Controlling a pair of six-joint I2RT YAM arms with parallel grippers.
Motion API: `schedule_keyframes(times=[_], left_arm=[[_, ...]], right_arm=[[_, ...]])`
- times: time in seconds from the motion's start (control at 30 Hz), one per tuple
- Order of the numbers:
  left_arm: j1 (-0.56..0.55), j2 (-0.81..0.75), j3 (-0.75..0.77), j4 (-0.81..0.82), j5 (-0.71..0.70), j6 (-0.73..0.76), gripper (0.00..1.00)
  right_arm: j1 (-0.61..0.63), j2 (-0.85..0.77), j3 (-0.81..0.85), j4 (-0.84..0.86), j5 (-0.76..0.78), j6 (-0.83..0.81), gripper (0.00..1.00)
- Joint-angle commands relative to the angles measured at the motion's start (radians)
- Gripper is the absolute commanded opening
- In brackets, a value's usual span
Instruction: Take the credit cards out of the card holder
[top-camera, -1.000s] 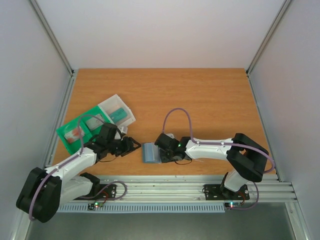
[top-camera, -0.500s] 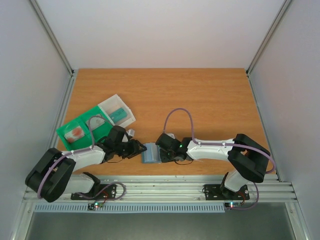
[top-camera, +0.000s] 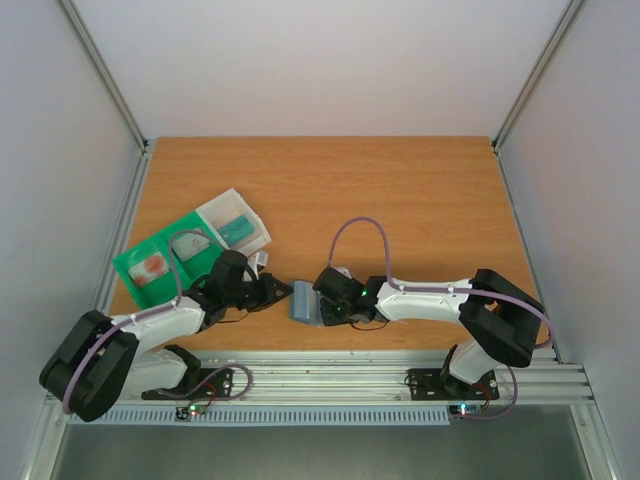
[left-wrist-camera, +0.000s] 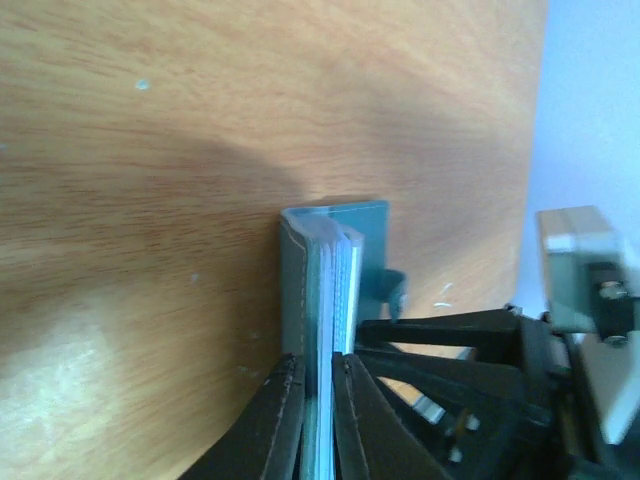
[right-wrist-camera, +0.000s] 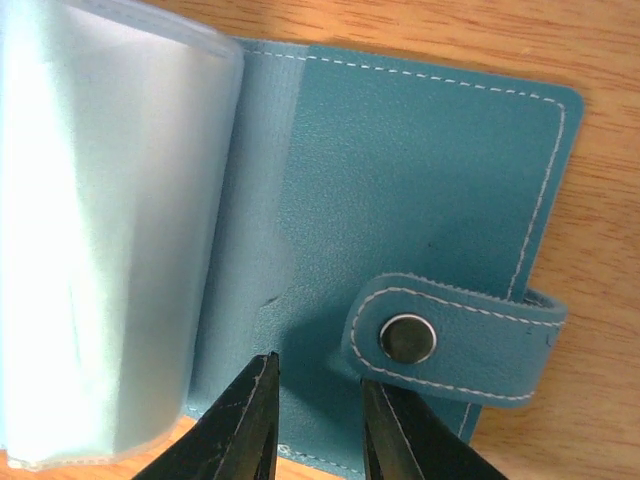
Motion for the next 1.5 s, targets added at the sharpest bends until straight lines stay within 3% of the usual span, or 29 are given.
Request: schedule_keyframes(times=[0.0,0.13,0.47,0.67,0.83,1.17,1.47], left_arm=[[-0.006,-0.055,-0.008,0.028,-0.009,0.006,0.03],[-0.005,-0.045,-0.01,0.023,-0.016,0.012,0.01],[-0.006,-0.001,-0.012,0.007,-0.042,0.033,0.27],[-0.006,0.007,-0.009,-0.047,-0.095,0.069,0.36],[-0.005,0.055,-0.006,-0.03,-0.099,0.083,0.37],[-0.006,0.157,-0.012,0.097,-0.041,0.06,0.32],[-0.006,0.119,-0.022,0.143,-0.001,0.015,0.01]], right_arm=[[-0.004,-0.031,-0.007,0.019,-0.011,0.013,0.26],[-0.004,-0.051,0.002,0.018,-0.033,0.013,0.29],[-0.004,-0.051,0.002,0.016,-0.032,0.02,0.28],[-0.004,-0.029,0.016,0.005,-0.022,0.019,0.24],[-0.014,0.013,-0.008,-0.017,0.025,0.036,0.22],[-0.018,0.02,-0.065,0.035,0.008,0.05,0.22],[-0.018,-0.007,-0.067,0.043,-0.002,0.037,0.22]])
